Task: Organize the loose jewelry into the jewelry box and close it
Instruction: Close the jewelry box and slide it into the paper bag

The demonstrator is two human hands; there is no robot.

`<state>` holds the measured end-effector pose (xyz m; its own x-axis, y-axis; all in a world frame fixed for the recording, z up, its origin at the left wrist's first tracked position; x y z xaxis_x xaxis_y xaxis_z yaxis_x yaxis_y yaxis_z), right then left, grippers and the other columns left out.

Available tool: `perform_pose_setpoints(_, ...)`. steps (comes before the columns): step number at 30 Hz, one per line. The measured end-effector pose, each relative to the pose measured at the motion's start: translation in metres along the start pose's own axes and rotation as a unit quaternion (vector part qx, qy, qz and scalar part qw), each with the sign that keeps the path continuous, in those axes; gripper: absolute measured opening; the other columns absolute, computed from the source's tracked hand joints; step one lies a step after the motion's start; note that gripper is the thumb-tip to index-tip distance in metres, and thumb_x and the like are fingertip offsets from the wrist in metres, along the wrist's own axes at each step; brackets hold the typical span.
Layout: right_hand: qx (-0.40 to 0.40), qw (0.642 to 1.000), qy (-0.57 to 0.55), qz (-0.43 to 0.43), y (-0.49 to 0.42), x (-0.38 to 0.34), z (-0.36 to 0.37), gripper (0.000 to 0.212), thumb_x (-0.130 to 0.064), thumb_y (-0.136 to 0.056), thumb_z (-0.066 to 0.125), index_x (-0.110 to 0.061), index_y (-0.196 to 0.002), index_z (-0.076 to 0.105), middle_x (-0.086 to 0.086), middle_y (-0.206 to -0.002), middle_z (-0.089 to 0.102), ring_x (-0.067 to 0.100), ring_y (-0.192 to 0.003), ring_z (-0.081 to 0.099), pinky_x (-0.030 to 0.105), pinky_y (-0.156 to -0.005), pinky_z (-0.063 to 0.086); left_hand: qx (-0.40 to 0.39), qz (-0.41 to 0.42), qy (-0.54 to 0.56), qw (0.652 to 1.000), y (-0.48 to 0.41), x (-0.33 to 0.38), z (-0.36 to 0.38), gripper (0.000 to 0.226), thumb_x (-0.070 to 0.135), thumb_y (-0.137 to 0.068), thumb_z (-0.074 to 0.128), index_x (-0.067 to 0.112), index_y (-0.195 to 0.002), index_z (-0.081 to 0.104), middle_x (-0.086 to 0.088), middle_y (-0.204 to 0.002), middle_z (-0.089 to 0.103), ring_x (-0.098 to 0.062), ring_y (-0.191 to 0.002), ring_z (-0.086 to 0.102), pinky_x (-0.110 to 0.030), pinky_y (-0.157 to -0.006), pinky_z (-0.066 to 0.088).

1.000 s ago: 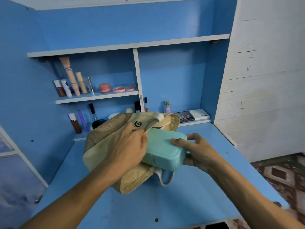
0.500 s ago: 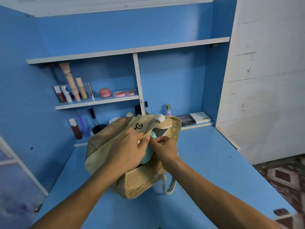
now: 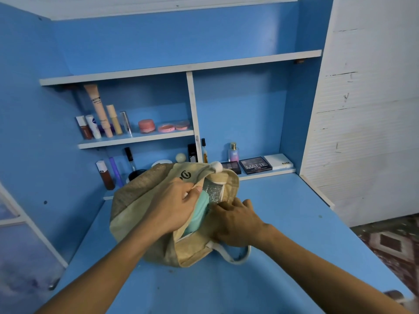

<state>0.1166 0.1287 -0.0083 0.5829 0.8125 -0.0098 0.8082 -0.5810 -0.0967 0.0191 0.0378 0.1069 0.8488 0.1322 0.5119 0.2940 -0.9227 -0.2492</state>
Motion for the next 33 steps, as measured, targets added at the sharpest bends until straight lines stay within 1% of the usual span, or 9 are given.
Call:
perform_pose_setpoints(3,0.039,0.999,0.037,-0.009,-0.004,0.001,-0.003,0.064,-0.052,-0.086,0.057,-0.022,-0.142,0.044,0.01,-0.127,0.05,0.035,-0.111,0.048,0.041,-0.083,0.035,0.001,0.004,0.005,1.0,0.0,0.001,-0.001,0.047,0.036,-0.104,0.048,0.026,-0.058,0.043,0.003,-0.083,0.051,-0.011,-0.077,0.054,-0.03,-0.063,0.033)
perform_pose_setpoints(6,0.063,0.996,0.033,-0.05,-0.009,-0.007,-0.004,0.033,-0.038,-0.086,0.063,-0.018,-0.112,0.066,0.012,-0.116,0.052,0.036,-0.096,0.056,0.038,-0.072,0.043,-0.003,0.006,-0.01,1.0,0.001,-0.002,0.001,0.049,0.038,-0.103,0.048,0.024,-0.057,0.041,0.002,-0.082,0.051,-0.017,-0.075,0.055,-0.033,-0.064,0.035)
perform_pose_setpoints(8,0.071,0.995,0.021,-0.073,-0.011,-0.011,-0.007,0.019,-0.026,-0.089,0.062,-0.017,-0.105,0.066,0.01,-0.113,0.053,0.035,-0.087,0.06,0.037,-0.062,0.047,-0.011,0.005,-0.016,1.0,0.002,-0.006,0.005,0.049,0.04,-0.102,0.048,0.024,-0.056,0.04,0.0,-0.083,0.051,-0.019,-0.072,0.056,-0.034,-0.063,0.037)
perform_pose_setpoints(14,0.039,0.994,-0.037,-0.09,-0.015,-0.014,-0.001,0.034,-0.026,-0.091,0.056,-0.022,-0.126,0.056,0.008,-0.118,0.051,0.035,-0.094,0.062,0.041,-0.075,0.054,-0.026,0.006,-0.038,0.999,0.006,-0.013,0.013,0.045,0.043,-0.103,0.045,0.03,-0.061,0.046,0.001,-0.09,0.054,-0.017,-0.077,0.057,-0.033,-0.066,0.04)
perform_pose_setpoints(18,0.012,0.986,-0.144,-0.079,-0.015,0.001,-0.01,0.033,-0.016,-0.079,0.059,-0.029,-0.105,0.074,0.004,-0.116,0.058,0.028,-0.098,0.064,0.037,-0.084,0.055,-0.044,-0.003,-0.096,0.994,0.007,-0.019,0.018,0.033,0.045,-0.104,0.041,0.029,-0.095,0.068,0.0,-0.103,0.055,-0.021,-0.092,0.059,-0.038,-0.083,0.049)
perform_pose_setpoints(22,0.042,0.976,-0.212,-0.02,0.002,0.022,-0.027,0.032,-0.016,-0.078,0.062,-0.029,-0.103,0.076,-0.002,-0.11,0.057,0.022,-0.097,0.063,0.041,-0.09,0.053,-0.062,-0.019,-0.089,0.994,0.007,-0.029,0.029,0.032,0.049,-0.102,0.044,0.03,-0.105,0.07,0.001,-0.102,0.056,-0.021,-0.096,0.058,-0.038,-0.086,0.05)
perform_pose_setpoints(24,0.065,0.981,-0.183,-0.025,0.015,0.009,-0.028,0.037,-0.021,-0.078,0.062,-0.033,-0.112,0.073,0.003,-0.117,0.055,0.028,-0.099,0.062,0.042,-0.084,0.055,-0.075,-0.019,-0.071,0.994,0.009,-0.032,0.04,0.036,0.052,-0.099,0.049,0.035,-0.123,0.068,0.003,-0.108,0.058,-0.017,-0.101,0.059,-0.034,-0.087,0.049)
perform_pose_setpoints(27,0.136,0.968,-0.208,-0.037,0.041,-0.018,-0.033,0.023,-0.035,-0.077,0.06,-0.031,-0.097,0.07,0.001,-0.104,0.054,0.025,-0.081,0.06,0.035,-0.063,0.052,-0.081,-0.005,-0.031,0.996,0.016,-0.035,0.045,0.048,0.061,-0.092,0.055,0.035,-0.132,0.064,0.01,-0.117,0.059,-0.007,-0.104,0.058,-0.031,-0.09,0.049)
perform_pose_setpoints(33,0.097,0.92,-0.364,-0.104,0.07,-0.097,-0.029,0.022,-0.049,-0.086,0.066,-0.035,-0.101,0.072,-0.013,-0.081,0.06,0.005,-0.072,0.056,0.028,-0.068,0.049,-0.01,0.018,0.053,0.998,0.031,-0.037,0.02,0.036,0.052,-0.089,0.068,0.035,-0.12,0.071,0.013,-0.116,0.066,0.004,-0.103,0.061,-0.025,-0.094,0.051)
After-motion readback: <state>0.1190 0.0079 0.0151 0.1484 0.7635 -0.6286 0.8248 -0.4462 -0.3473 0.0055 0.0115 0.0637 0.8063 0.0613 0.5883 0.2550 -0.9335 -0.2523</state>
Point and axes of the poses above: each hand's wrist, its own y-axis away from the middle knuckle, its own z-axis out of the palm, x = y × z, the point moved 9 cm from there along -y, towards the middle knuckle
